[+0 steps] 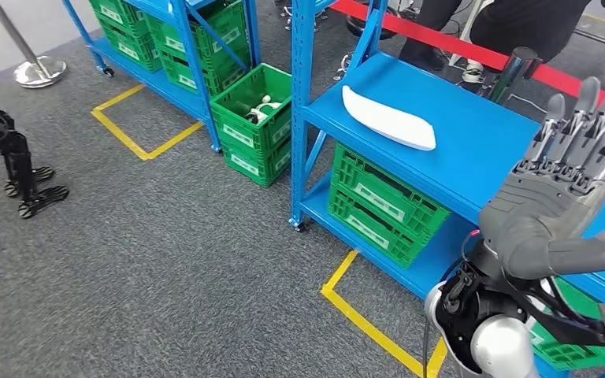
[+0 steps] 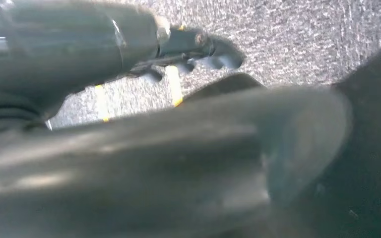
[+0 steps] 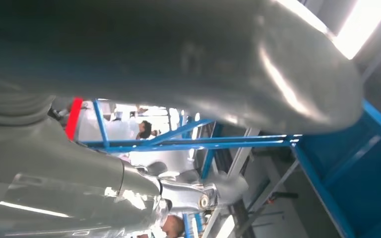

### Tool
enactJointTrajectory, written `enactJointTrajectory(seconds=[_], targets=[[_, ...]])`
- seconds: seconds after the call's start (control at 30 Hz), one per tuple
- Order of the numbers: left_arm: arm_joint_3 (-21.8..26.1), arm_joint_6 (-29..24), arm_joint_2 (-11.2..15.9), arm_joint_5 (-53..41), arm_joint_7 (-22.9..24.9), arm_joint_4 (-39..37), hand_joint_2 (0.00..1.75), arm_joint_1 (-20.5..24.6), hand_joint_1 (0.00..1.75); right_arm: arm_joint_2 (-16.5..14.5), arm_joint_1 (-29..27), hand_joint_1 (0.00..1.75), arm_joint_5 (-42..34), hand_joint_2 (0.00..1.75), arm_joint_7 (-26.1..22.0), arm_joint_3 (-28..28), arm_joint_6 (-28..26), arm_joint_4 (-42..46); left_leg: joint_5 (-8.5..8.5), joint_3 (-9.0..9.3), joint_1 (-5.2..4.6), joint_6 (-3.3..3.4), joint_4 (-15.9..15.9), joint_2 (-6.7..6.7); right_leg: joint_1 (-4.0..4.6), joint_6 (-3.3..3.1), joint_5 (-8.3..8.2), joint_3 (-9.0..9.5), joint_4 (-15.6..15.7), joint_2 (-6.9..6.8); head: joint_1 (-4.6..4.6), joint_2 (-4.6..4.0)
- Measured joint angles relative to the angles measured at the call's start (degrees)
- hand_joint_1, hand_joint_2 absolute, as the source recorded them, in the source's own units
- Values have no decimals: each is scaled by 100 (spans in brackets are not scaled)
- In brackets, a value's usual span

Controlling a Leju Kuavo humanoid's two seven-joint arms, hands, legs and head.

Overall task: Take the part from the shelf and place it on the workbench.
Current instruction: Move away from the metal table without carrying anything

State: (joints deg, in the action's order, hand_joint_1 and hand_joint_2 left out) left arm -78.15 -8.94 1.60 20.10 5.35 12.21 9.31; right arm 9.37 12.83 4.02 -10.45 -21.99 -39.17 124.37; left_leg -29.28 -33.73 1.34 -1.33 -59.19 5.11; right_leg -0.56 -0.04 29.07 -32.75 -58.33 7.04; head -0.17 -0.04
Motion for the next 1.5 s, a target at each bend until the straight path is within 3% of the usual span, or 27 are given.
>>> enactJointTrajectory(seconds=[0.03, 0.1, 0.17, 0.23, 0.27, 0.33, 0.4, 0.47, 0.53, 0.6, 0.67, 0.73, 0.77, 0.83, 0.9, 0.97, 1.0, 1.03, 1.07, 1.13, 1.2, 1.27, 1.3, 1.33, 1.4, 1.47, 1.5], targets=[[-2, 1, 2, -3, -2, -1, 0, 3, 0, 4, 5, 0, 3, 0, 0, -4, 0, 2, 1, 24, 0, 23, 18, -74, -7, 34, 6, -9, 3, -1, 4, 0], [-4, 1, 2, -5, -10, -1, 0, 3, 0, 14, 37, 0, 11, 0, -1, -17, -1, 8, -6, 93, 9, 77, 83, -273, 10, 95, 141, -117, -211, -260, 64, 0], [-6, 1, 3, -5, -16, -1, 0, -5, 0, 19, 67, 0, 13, 0, -2, -36, -2, 5, -42, 151, -1, 121, 109, -495, 11, 149, 436, -453, -852, -587, 147, 0], [-7, 1, 13, -5, -17, -2, 0, -13, 0, 19, 62, 0, 10, 0, -1, -57, -1, -3, -96, 196, -12, 131, 108, -715, -4, 185, 605, -811, -1469, -671, 198, 0], [-7, 1, 15, -5, -17, -2, 0, -11, 0, 19, 57, 0, 9, 0, -1, -67, 0, -6, -126, 227, -15, 126, 108, -812, -6, 190, 534, -864, -1522, -688, 219, 0], [-7, 1, 11, -5, -17, -1, 0, 4, 0, 19, 52, 0, 9, 0, -2, -81, 0, -5, -194, 318, -21, 103, 109, -971, 0, 164, 108, -642, -995, -767, 256, 0], [-8, 1, 3, -5, -19, -1, 0, 23, 0, 21, 57, 0, 9, 0, -2, -93, -1, -4, -258, 389, -38, 65, 116, -1085, 52, 99, -181, -302, -300, -990, 275, 0], [-9, 1, -1, -7, -22, -1, 0, 35, 0, 22, 63, 0, 12, 0, -1, -107, -2, -4, -291, 416, -61, 9, 130, -1183, 110, 27, -167, -188, -55, -1118, 273, 0], [-11, 3, -8, -13, -23, 0, 0, 42, 0, 27, 62, 0, 19, 0, -1, -118, -1, 1, -326, 458, -67, -52, 149, -1250, 107, -33, -156, -179, -10, -1024, 264, 0], [-15, 7, -15, -21, -27, 1, 0, 50, 0, 35, 74, 0, 42, 0, -2, -124, -1, 16, -464, 427, -47, -95, -11, -925, 75, -89, -171, -128, 56, -914, 228, 0], [-22, 13, -18, -31, -32, 1, 0, 42, 0, 40, 97, 0, 76, 0, 9, -128, 0, 27, -752, 110, -31, -115, -629, -516, 63, -142, -168, -90, 86, -809, 158, 0], [-33, 24, -19, -42, -34, 1, 0, 17, 0, 43, 102, 0, 104, 0, 26, -134, 0, 26, -947, -338, -33, -122, -1333, -460, 75, -175, -146, -73, 81, -662, 92, 0], [-39, 28, -18, -46, -33, 1, 0, 8, 0, 43, 102, 0, 116, 0, 32, -138, 0, 26, -888, -469, -33, -119, -1454, -468, 80, -178, -135, -60, 77, -576, 67, 0], [-46, 36, -16, -59, -36, 1, 0, -2, 0, 44, 106, 0, 146, 0, 41, -142, 0, 27, -452, -426, -32, -96, -1074, -422, 78, -166, -101, -16, 65, -405, 23, 0], [-48, 35, -13, -76, -39, 1, 0, -5, 0, 45, 117, 0, 182, 0, 65, -144, 0, 28, -41, -178, -12, -41, -395, -129, 65, -124, -51, 13, 34, -260, -7, 0], [-49, 35, -14, -95, -41, 1, 0, -7, 0, 45, 131, 0, 210, 0, 96, -148, 0, 27, 21, -27, -6, 10, -60, 85, 36, -54, -27, -10, 9, -122, -9, 0], [-49, 35, -16, -100, -42, 1, 0, -7, 0, 44, 137, 0, 217, 0, 106, -152, 0, 28, -7, 3, -11, 32, -16, 64, 24, -14, -31, -27, 12, -48, -5, 0], [-50, 36, -20, -104, -42, 1, 0, -7, 0, 45, 139, 0, 223, 0, 111, -155, 0, 32, -20, 26, -7, 57, 20, -19, 10, 20, -36, -38, 24, 26, -5, 0], [-50, 36, -25, -107, -42, -1, 0, -8, 0, 47, 142, 0, 229, 0, 111, -158, -1, 38, -18, 54, 1, 84, 55, -101, 13, 51, -19, -47, 13, 13, 5, 0], [-51, 36, -45, -111, -44, 0, 0, -11, 0, 53, 173, 0, 241, 0, 111, -166, -2, 51, -24, 123, 23, 141, 118, -304, 31, 119, 154, -195, -281, -247, 67, 0], [-51, 36, -59, -114, -45, 1, 0, -20, 0, 55, 198, 0, 249, 0, 114, -178, -2, 49, -65, 176, 9, 174, 131, -527, 19, 195, 462, -564, -983, -569, 148, 0], [-51, 43, -56, -115, -40, -2, 0, -33, 0, 55, 195, 0, 254, 0, 135, -191, -2, 42, -122, 226, 3, 172, 130, -744, -3, 237, 567, -868, -1500, -668, 195, 0], [-52, 46, -57, -115, -38, -3, 0, -34, 0, 56, 194, 0, 257, 0, 150, -198, -2, 42, -152, 259, 3, 164, 130, -837, -9, 242, 461, -875, -1473, -693, 216, 0], [-52, 50, -66, -115, -37, -3, 0, -30, 0, 58, 194, 0, 262, 0, 166, -207, -2, 42, -185, 303, 2, 153, 130, -922, -9, 234, 255, -766, -1224, -732, 237, 0], [-53, 51, -91, -115, -35, -2, 0, -19, 0, 68, 200, 0, 268, 0, 183, -223, -2, 43, -256, 388, -12, 114, 133, -1056, 28, 179, -136, -398, -470, -939, 271, 0], [-53, 51, -109, -116, -31, -1, 0, -17, 0, 74, 205, 0, 273, 0, 194, -237, -2, 44, -307, 433, -38, 60, 137, -1161, 84, 98, -224, -187, -38, -1117, 284, 0], [-53, 51, -115, -117, -28, -1, 0, -16, 0, 77, 203, 0, 275, 0, 202, -240, -2, 44, -322, 450, -50, 31, 145, -1218, 107, 66, -182, -172, -4, -1115, 279, 0]])
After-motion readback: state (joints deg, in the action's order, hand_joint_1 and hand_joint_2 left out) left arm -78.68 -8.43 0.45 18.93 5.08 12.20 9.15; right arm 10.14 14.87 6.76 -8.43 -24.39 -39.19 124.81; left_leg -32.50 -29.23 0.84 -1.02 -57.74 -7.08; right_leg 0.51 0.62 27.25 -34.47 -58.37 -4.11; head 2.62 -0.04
